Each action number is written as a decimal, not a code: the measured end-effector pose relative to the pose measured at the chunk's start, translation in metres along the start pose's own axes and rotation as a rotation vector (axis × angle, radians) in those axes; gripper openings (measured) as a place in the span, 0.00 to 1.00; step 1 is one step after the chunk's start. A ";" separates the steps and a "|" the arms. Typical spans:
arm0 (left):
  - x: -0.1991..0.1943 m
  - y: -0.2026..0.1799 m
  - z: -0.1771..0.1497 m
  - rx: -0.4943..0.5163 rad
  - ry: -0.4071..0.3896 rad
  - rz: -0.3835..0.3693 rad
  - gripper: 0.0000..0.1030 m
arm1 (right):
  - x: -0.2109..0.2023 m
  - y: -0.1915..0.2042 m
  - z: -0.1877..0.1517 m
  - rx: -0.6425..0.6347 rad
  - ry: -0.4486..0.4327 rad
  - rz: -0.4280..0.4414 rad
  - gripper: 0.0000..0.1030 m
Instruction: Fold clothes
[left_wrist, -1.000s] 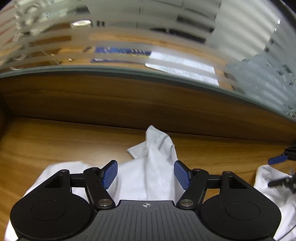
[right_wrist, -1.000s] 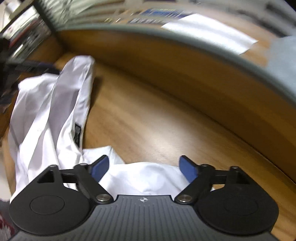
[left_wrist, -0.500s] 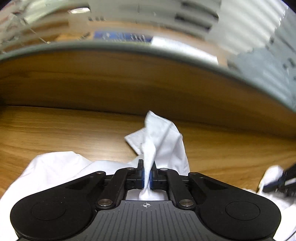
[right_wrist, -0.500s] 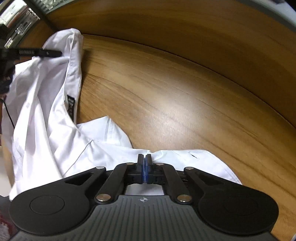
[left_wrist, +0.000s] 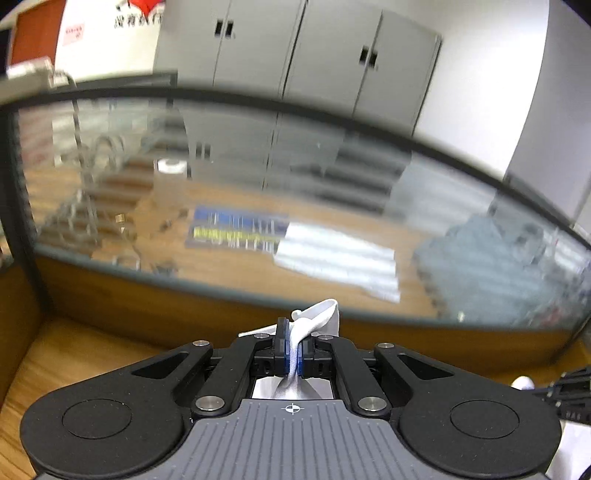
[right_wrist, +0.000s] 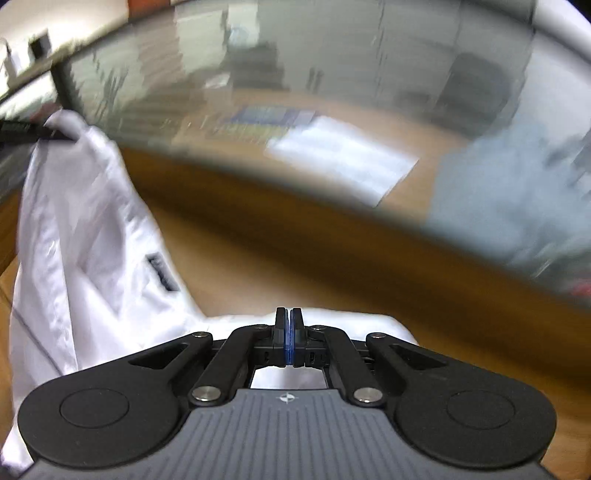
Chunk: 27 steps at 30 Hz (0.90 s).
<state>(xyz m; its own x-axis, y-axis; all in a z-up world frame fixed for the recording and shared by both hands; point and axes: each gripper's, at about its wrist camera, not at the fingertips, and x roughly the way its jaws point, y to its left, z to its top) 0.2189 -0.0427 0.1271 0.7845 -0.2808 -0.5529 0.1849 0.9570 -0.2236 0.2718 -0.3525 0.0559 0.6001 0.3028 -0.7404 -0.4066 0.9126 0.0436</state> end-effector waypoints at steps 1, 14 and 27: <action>-0.006 0.001 0.004 -0.009 -0.015 -0.006 0.05 | -0.012 0.000 0.009 -0.008 -0.055 -0.040 0.00; 0.011 -0.003 0.003 -0.026 0.083 0.029 0.65 | -0.063 -0.065 0.024 0.219 -0.095 -0.087 0.01; -0.005 -0.077 -0.083 0.114 0.286 -0.217 0.65 | -0.102 -0.067 -0.127 0.418 0.013 -0.137 0.26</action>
<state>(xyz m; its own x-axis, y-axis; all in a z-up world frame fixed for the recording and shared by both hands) 0.1512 -0.1211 0.0802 0.5260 -0.4720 -0.7075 0.4062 0.8703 -0.2787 0.1503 -0.4799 0.0431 0.6196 0.1697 -0.7664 -0.0084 0.9777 0.2097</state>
